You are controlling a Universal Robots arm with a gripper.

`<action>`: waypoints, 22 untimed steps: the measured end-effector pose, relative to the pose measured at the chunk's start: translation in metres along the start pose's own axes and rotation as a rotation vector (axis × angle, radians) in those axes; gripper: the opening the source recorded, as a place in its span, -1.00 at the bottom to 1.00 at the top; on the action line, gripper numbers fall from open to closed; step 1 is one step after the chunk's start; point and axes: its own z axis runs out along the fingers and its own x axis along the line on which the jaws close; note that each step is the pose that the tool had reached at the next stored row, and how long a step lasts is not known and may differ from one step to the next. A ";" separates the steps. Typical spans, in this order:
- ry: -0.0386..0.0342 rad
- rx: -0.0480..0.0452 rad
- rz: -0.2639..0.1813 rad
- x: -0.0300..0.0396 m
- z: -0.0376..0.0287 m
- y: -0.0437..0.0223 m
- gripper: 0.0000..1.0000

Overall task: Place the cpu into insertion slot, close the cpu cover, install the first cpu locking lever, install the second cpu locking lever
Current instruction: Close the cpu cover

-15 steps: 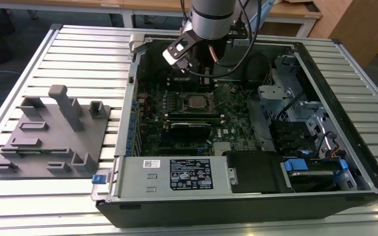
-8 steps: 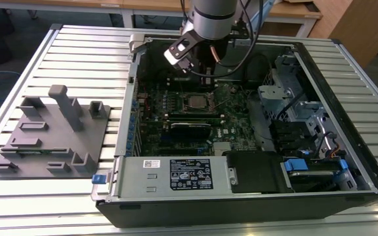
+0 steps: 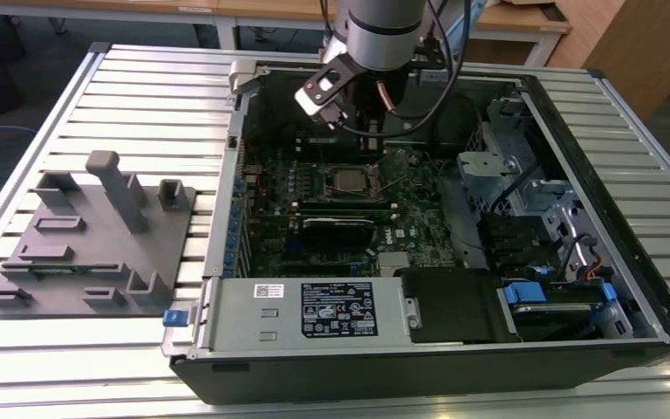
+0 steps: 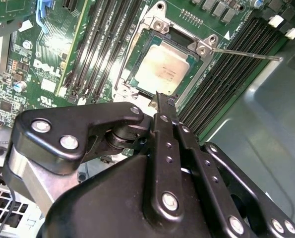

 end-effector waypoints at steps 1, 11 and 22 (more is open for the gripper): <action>-0.0001 0.0000 0.000 0.0000 0.0000 0.0005 -0.80; 0.0000 0.0000 0.000 0.0004 0.0004 0.0069 -0.80; -0.0001 0.0000 0.000 0.0009 0.0008 0.0125 -0.80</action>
